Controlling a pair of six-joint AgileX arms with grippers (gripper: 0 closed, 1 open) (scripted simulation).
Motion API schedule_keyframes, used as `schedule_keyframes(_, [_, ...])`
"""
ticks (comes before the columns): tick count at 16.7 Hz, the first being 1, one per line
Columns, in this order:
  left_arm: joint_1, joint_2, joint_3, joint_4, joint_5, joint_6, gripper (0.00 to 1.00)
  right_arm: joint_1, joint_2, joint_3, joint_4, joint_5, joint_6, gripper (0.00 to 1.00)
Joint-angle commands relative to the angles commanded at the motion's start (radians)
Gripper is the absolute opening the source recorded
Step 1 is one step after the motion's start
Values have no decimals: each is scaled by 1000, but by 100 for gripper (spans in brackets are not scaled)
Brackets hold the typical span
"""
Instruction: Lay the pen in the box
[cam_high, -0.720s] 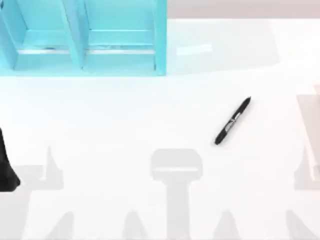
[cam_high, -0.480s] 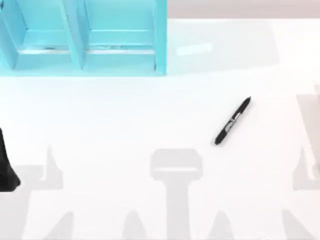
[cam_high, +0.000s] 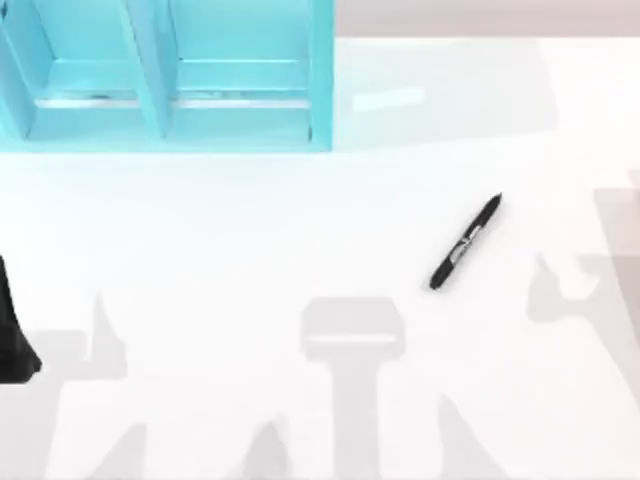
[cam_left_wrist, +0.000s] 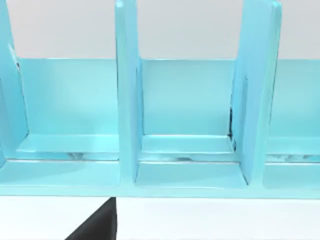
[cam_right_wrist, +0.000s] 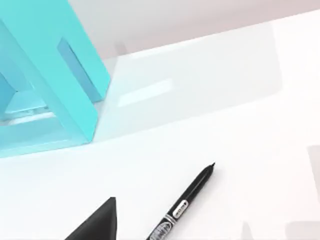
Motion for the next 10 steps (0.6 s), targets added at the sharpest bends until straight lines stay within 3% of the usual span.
schedule_keyframes(10, [0,0,0,0,0,0,100,162,1144,887,-567,-8,453,100])
